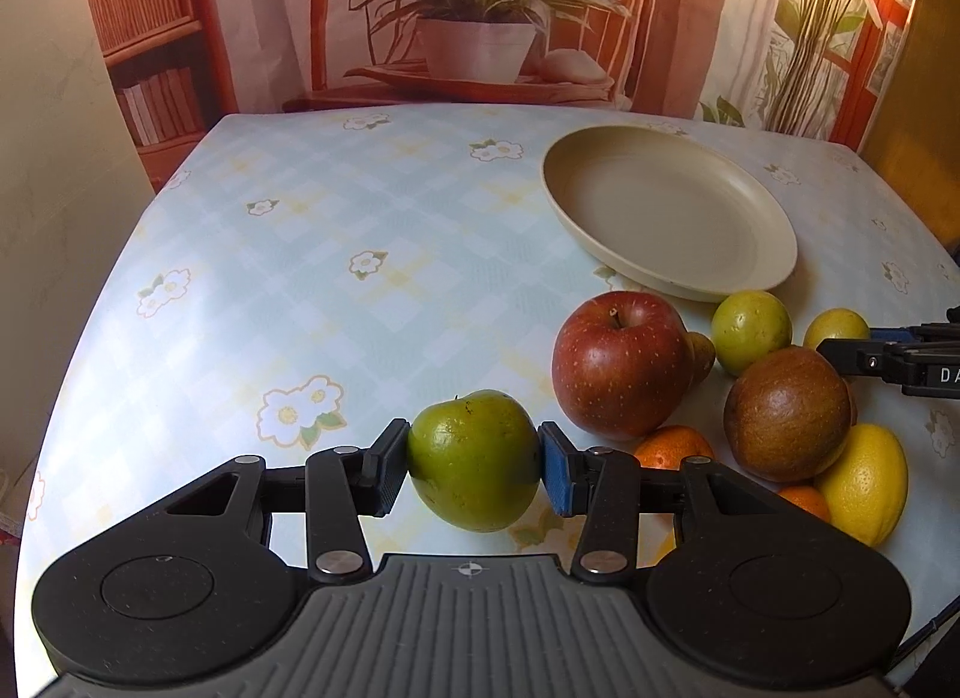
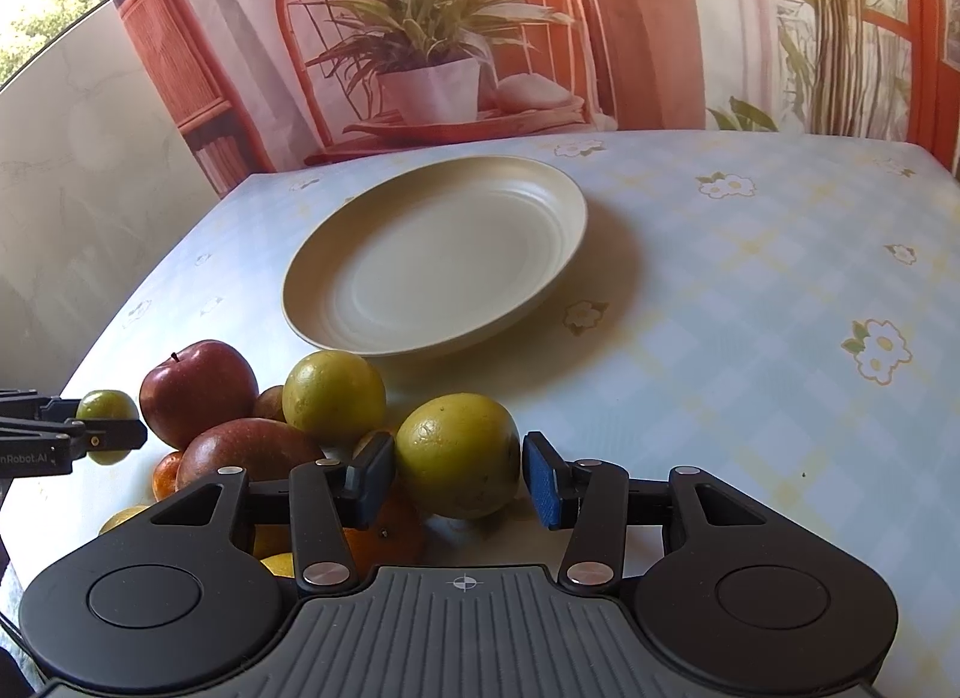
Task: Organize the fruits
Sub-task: 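Grasp the green apple with the left gripper while the right gripper holds the citrus, then lower the green apple onto the plate with the left gripper while the right gripper sets the citrus beside it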
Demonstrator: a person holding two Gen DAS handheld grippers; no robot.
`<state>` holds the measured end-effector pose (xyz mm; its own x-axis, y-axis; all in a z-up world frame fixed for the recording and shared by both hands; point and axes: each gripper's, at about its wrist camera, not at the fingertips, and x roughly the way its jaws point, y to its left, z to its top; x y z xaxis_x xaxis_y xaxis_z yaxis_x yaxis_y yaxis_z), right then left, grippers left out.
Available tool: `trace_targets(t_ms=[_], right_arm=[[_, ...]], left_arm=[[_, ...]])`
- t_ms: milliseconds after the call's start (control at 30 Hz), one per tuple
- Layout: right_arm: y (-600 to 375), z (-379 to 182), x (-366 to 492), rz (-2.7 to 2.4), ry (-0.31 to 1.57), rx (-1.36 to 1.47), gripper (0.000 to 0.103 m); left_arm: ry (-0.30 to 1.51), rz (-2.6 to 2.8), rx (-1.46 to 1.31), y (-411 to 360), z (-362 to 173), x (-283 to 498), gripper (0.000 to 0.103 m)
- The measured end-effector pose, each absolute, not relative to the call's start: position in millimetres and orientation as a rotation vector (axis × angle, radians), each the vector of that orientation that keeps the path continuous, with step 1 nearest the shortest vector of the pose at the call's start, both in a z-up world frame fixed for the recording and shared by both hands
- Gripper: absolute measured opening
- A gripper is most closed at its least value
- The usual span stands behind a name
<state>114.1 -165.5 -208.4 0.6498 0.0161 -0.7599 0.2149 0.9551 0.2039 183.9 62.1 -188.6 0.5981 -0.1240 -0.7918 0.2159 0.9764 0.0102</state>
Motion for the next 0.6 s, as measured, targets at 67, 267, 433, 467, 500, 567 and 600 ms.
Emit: trace_targets(t_ms=[67,267,433,467,500,567,600], right_arm=[[-163.7,-207.9,115.4,-0.111,0.863,0.27,0.043],[-166.9,-202.1,116.9,-0.132,0.842,0.257,0.042],[-183.4,-187.8,124.9,-0.137,0.8,0.29,0.042],[-185.7,-184.9,128.2,-0.135,0.794,0.286,0.042],[-187.9,-181.8,132.6,-0.13,0.785,0.278,0.042],[-190.4,-176.6,141.7,-0.117,0.77,0.251,0.042],[-191.0,-175.2,145.8,-0.111,0.766,0.235,0.042]], left_arm=[[0.892,-0.201,0.113,60.8,-184.3,186.5,0.048],[0.837,-0.229,0.126,50.6,-169.8,197.6,0.048],[0.794,-0.263,0.125,41.7,-159.2,212.1,0.049],[0.788,-0.269,0.119,39.6,-158.4,215.6,0.048],[0.783,-0.276,0.111,37.2,-157.7,220.4,0.048],[0.776,-0.29,0.101,32.5,-157.6,230.4,0.048],[0.773,-0.295,0.103,28.2,-158.1,236.0,0.048]])
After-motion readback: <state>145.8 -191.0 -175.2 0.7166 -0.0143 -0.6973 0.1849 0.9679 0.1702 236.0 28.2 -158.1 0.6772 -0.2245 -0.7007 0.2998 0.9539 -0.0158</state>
